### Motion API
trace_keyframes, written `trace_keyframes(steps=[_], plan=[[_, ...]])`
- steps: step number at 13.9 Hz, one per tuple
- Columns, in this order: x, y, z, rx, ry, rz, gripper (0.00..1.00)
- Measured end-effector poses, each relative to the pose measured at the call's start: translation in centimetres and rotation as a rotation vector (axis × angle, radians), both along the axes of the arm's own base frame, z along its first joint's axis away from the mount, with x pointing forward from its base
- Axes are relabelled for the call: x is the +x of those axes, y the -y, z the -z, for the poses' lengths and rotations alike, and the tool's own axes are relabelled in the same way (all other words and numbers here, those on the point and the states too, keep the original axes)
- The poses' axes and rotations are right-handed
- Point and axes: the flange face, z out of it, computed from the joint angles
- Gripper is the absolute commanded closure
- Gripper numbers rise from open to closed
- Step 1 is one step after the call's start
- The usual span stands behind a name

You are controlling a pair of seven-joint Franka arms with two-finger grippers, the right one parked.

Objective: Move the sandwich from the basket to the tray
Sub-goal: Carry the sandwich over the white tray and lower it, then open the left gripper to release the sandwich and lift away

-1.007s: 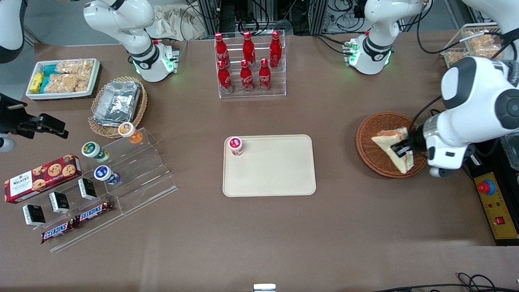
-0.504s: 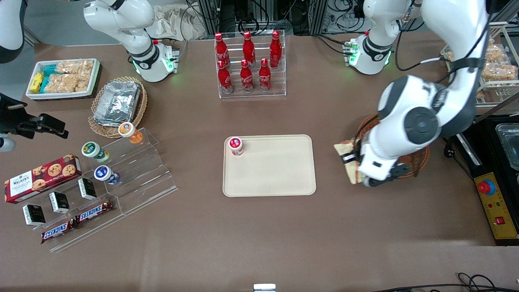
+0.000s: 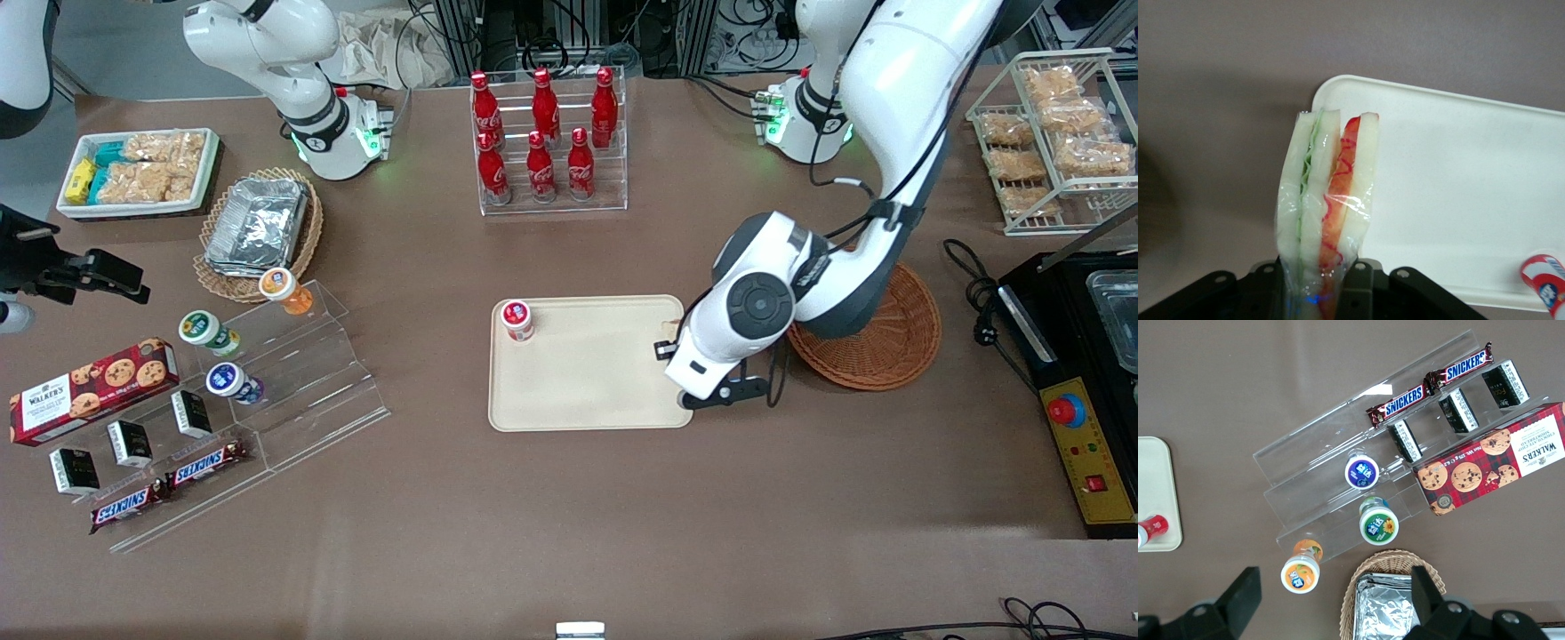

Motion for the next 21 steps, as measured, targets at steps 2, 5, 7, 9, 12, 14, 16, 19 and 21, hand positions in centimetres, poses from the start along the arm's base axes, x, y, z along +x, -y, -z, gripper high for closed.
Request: trace_keyframes(steps=[2, 5, 7, 9, 12, 14, 16, 19, 21], plan=[[-0.5, 0.9, 2.9, 0.012, 0.004, 0.033, 0.69], [-1.3, 1.8, 6.5, 0.034, -0.001, 0.081, 0.69], [-1.7, 2.3, 7.6, 0.038, -0.010, 0.093, 0.54], [-1.8, 2.4, 8.0, 0.046, -0.009, 0.105, 0.00], [-1.7, 2.3, 8.1, 0.052, -0.004, 0.112, 0.00], [-1.4, 2.3, 7.8, 0.047, 0.005, 0.109, 0.00], [-0.6, 2.4, 6.5, 0.039, 0.025, 0.101, 0.00], [0.6, 2.0, 2.3, 0.062, 0.045, 0.093, 0.00], [1.2, 1.4, -2.0, 0.071, 0.094, 0.085, 0.00]])
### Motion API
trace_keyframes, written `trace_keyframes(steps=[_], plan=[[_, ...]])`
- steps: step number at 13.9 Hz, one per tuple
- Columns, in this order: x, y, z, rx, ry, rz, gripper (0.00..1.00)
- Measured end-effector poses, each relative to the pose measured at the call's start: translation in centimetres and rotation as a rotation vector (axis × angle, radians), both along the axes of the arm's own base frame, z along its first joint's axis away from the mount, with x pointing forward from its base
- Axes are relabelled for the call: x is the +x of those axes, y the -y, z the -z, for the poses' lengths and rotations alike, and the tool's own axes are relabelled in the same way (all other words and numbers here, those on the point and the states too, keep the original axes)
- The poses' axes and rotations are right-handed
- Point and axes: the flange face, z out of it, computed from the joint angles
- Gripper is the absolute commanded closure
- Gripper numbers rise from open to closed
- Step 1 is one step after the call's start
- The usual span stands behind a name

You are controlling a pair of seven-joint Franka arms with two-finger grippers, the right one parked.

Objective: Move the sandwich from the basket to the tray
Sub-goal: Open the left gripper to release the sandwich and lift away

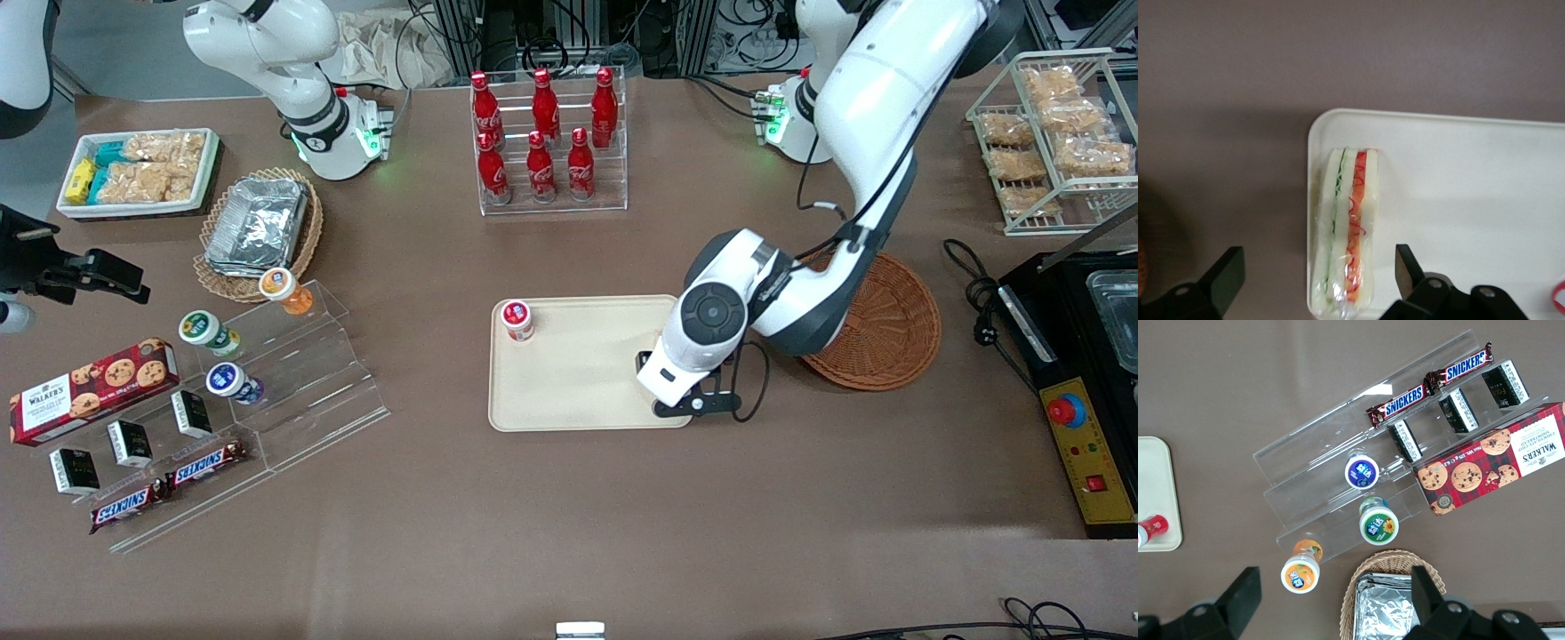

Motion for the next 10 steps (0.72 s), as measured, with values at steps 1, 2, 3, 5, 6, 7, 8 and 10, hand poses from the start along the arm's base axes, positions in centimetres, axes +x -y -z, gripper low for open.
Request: trace_keyframes(steps=[1, 2, 3, 5, 6, 7, 8, 10], plan=[[0.3, -0.7, -2.1, 0.006, 0.030, -0.011, 0.00], [0.8, -1.8, -3.9, 0.018, 0.054, -0.028, 0.00], [1.1, -3.1, -5.4, 0.035, 0.067, -0.044, 0.00], [1.7, -5.7, -7.8, 0.068, 0.084, -0.052, 0.00], [2.0, -7.0, -8.9, 0.077, 0.093, -0.045, 0.00], [2.4, -8.4, -9.8, 0.089, 0.097, -0.040, 0.00], [2.8, -10.0, -10.6, 0.104, 0.094, -0.032, 0.00], [3.7, -13.3, -12.2, 0.134, 0.070, 0.004, 0.00]])
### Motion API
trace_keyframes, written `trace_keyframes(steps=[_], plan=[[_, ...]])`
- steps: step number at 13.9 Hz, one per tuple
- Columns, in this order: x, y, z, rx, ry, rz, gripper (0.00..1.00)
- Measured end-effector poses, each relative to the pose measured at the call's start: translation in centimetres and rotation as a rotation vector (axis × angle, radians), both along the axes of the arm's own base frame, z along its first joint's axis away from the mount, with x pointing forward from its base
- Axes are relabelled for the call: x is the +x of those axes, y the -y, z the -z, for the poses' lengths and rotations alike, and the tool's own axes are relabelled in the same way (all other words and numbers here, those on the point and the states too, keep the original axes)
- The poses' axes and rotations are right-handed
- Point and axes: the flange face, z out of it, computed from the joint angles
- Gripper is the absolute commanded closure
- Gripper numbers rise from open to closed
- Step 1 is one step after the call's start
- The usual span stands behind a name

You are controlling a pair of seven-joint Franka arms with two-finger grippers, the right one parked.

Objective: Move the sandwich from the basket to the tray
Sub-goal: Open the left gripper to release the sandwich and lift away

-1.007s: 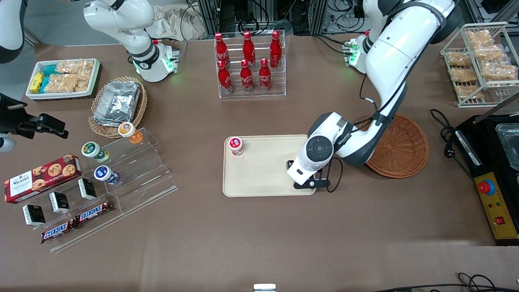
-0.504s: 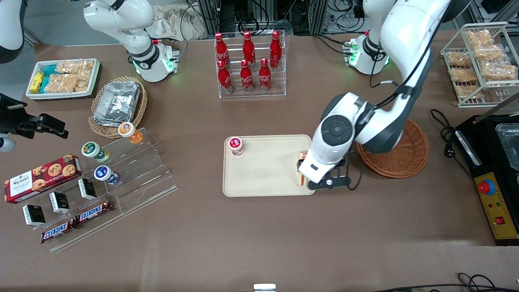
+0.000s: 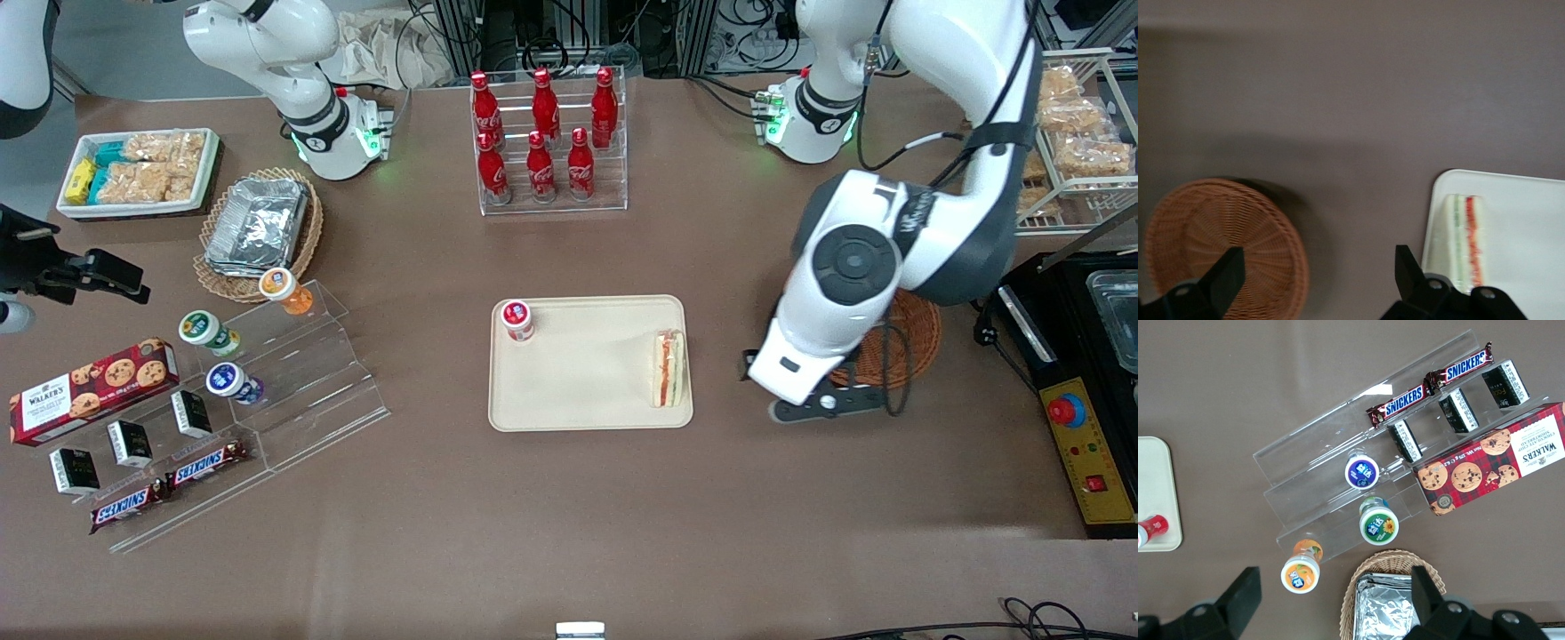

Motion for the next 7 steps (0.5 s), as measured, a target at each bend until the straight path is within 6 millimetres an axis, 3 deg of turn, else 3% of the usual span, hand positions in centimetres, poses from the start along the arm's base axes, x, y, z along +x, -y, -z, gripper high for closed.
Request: trace_keyframes(steps=[3, 7], plan=[[1.3, -5.4, -2.5, -0.042, -0.034, 0.044, 0.00], [1.6, -15.0, -6.0, -0.110, -0.065, 0.100, 0.00]])
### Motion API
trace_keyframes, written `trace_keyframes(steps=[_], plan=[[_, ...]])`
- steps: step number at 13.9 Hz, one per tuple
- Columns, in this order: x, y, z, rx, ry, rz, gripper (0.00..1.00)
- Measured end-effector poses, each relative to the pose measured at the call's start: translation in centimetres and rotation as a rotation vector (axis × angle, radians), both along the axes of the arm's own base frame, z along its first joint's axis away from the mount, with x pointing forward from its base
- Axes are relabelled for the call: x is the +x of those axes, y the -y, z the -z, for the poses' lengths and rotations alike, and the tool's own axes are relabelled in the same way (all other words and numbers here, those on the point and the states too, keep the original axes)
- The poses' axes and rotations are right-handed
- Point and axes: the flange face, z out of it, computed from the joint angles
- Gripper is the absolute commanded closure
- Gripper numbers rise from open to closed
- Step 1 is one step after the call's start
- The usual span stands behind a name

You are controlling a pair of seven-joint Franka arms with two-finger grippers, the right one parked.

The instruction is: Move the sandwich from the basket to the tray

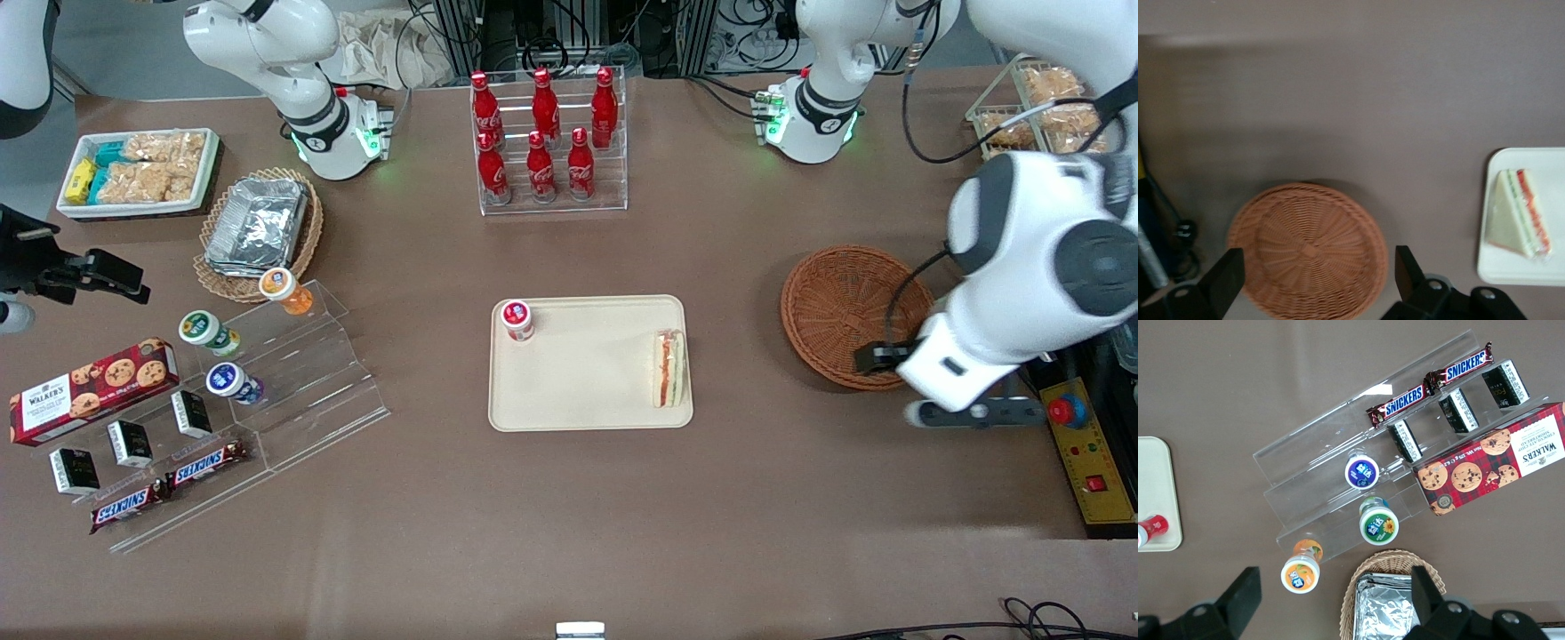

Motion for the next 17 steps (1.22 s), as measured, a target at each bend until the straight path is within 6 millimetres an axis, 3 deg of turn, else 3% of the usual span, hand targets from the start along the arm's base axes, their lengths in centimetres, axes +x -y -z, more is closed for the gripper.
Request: trace_keyframes(steps=[3, 8, 12, 17], plan=[[-1.0, -4.4, -3.0, -0.015, 0.007, 0.050, 0.00], [-2.5, -6.6, -6.8, -0.018, 0.053, 0.047, 0.00], [-2.6, -8.2, -6.8, -0.013, 0.051, 0.018, 0.00], [-2.6, -8.1, -6.5, -0.015, 0.046, 0.019, 0.00]])
